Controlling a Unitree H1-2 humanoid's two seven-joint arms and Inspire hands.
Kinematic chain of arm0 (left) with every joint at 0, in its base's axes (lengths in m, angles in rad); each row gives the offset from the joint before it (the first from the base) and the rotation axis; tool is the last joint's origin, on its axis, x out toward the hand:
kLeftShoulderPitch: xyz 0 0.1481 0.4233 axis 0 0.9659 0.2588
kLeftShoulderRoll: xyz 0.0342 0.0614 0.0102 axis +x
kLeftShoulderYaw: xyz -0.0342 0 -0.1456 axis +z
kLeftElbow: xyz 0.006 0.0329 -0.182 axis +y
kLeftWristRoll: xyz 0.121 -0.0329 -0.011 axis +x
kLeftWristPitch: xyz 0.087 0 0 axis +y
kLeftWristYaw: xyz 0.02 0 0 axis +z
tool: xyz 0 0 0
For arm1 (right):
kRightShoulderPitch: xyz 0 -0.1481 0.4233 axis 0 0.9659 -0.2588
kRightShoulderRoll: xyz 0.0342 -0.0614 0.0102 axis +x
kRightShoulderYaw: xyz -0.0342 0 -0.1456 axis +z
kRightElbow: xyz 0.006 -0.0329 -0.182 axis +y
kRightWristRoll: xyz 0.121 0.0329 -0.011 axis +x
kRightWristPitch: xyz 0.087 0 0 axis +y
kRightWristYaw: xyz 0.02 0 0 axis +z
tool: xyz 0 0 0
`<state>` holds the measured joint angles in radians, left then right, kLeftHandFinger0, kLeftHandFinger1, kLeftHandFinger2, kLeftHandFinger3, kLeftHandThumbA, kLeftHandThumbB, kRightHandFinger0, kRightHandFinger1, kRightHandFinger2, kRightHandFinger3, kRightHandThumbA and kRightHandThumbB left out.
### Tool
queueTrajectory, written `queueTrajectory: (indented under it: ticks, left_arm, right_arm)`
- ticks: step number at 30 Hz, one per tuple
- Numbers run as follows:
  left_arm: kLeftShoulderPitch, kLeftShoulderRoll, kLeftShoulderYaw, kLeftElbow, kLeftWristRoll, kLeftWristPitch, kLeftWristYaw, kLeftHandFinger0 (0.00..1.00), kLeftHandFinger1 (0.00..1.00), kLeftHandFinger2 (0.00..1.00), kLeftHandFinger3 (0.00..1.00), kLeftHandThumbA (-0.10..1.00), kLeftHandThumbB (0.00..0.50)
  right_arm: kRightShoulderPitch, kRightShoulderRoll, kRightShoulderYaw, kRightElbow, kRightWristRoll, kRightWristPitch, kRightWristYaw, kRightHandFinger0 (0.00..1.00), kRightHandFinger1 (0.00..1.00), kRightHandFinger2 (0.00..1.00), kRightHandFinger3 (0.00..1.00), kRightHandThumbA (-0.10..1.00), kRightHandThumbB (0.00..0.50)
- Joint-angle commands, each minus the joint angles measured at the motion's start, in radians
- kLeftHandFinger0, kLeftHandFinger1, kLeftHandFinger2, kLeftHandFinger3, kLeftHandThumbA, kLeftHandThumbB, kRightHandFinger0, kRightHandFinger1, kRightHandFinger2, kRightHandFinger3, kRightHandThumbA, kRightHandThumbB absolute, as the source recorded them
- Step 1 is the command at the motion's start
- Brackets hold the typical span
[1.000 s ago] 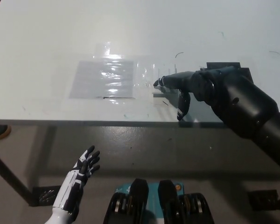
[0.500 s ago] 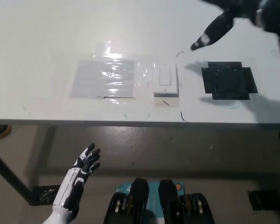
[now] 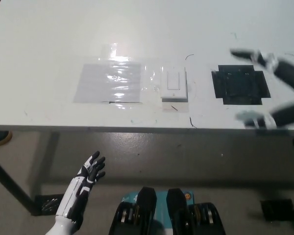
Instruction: A white switch is kept at the centre of the table close to the robot and the robot uses its right hand to press it to turn it on
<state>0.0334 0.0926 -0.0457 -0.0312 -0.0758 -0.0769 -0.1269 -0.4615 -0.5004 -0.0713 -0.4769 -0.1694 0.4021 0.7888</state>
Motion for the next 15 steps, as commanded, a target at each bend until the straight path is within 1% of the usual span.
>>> queueTrajectory:
  ticks: [1,2,3,4,5,6,7,8,9,10,11,12,13,14,15]
  left_arm:
    - [-0.011,0.01,0.007,-0.018,-0.025,-0.024,-0.021,1.0,1.0,1.0,1.0,0.89,0.0]
    - [-0.011,0.01,0.007,-0.019,-0.025,-0.023,-0.022,1.0,1.0,1.0,1.0,0.89,0.0]
    - [-0.005,0.002,0.002,-0.019,-0.028,-0.026,-0.022,1.0,1.0,1.0,1.0,0.89,0.0]
    - [-0.006,0.001,0.002,-0.021,-0.026,-0.023,-0.02,1.0,1.0,1.0,1.0,0.89,0.0]
    - [-0.006,0.0,0.005,-0.026,-0.022,-0.013,-0.013,1.0,1.0,1.0,1.0,0.91,0.001]
    - [-0.004,-0.001,0.005,-0.028,-0.021,-0.012,-0.012,1.0,1.0,1.0,1.0,0.91,0.0]
    - [-0.003,-0.001,0.01,-0.042,-0.029,0.008,-0.01,1.0,1.0,1.0,1.0,0.91,0.0]
    - [-0.004,-0.001,0.011,-0.044,-0.03,0.011,-0.01,1.0,1.0,1.0,1.0,0.91,0.0]
    - [-0.008,-0.001,0.012,-0.045,-0.033,0.012,-0.01,1.0,1.0,1.0,1.0,0.91,0.0]
    - [-0.009,0.0,0.012,-0.048,-0.031,0.013,-0.009,1.0,1.0,1.0,1.0,0.92,0.0]
    - [-0.009,0.0,0.012,-0.049,-0.031,0.013,-0.009,1.0,1.0,1.0,1.0,0.92,0.0]
    - [-0.012,0.006,0.013,-0.046,-0.033,0.014,-0.013,1.0,1.0,1.0,1.0,0.93,0.0]
    - [-0.015,0.006,0.014,-0.045,-0.034,0.015,-0.014,1.0,1.0,1.0,1.0,0.93,0.005]
    - [-0.015,0.006,0.015,-0.044,-0.039,0.017,-0.014,1.0,1.0,1.0,1.0,0.92,0.005]
    - [-0.018,0.005,0.015,-0.042,-0.041,0.015,-0.013,1.0,1.0,1.0,1.0,0.91,0.004]
  right_arm:
    - [0.243,0.098,-0.205,-0.293,0.34,-0.011,-0.146,1.0,1.0,1.0,1.0,1.0,0.242]
    - [0.261,0.12,-0.206,-0.291,0.354,-0.023,-0.154,1.0,1.0,1.0,1.0,1.0,0.228]
    - [0.318,0.173,-0.193,-0.272,0.355,-0.093,-0.173,1.0,1.0,1.0,1.0,1.0,0.224]
    - [0.343,0.204,-0.183,-0.25,0.351,-0.119,-0.178,1.0,1.0,1.0,1.0,1.0,0.221]
    - [0.374,0.252,-0.178,-0.22,0.361,-0.128,-0.188,1.0,1.0,1.0,1.0,1.0,0.221]
    - [0.378,0.259,-0.178,-0.216,0.363,-0.129,-0.188,1.0,1.0,1.0,1.0,1.0,0.221]
    - [0.413,0.33,-0.167,-0.148,0.368,-0.18,-0.202,1.0,1.0,1.0,1.0,1.0,0.173]
    - [0.418,0.345,-0.167,-0.129,0.37,-0.195,-0.202,1.0,1.0,1.0,1.0,1.0,0.165]
    - [0.433,0.384,-0.161,-0.066,0.348,-0.232,-0.217,1.0,1.0,1.0,1.0,0.99,0.15]
    - [0.44,0.409,-0.16,-0.023,0.335,-0.265,-0.228,1.0,1.0,1.0,1.0,0.99,0.15]
    - [0.441,0.411,-0.162,-0.022,0.335,-0.268,-0.226,1.0,1.0,1.0,1.0,0.99,0.149]
    - [0.451,0.471,-0.169,0.055,0.303,-0.317,-0.276,1.0,1.0,1.0,1.0,0.97,0.13]
    - [0.453,0.51,-0.179,0.108,0.306,-0.343,-0.3,1.0,1.0,1.0,1.0,0.97,0.115]
    - [0.454,0.539,-0.189,0.153,0.313,-0.361,-0.315,1.0,1.0,1.0,1.0,1.0,0.11]
    - [0.453,0.559,-0.195,0.189,0.309,-0.381,-0.33,1.0,1.0,1.0,1.0,1.0,0.101]
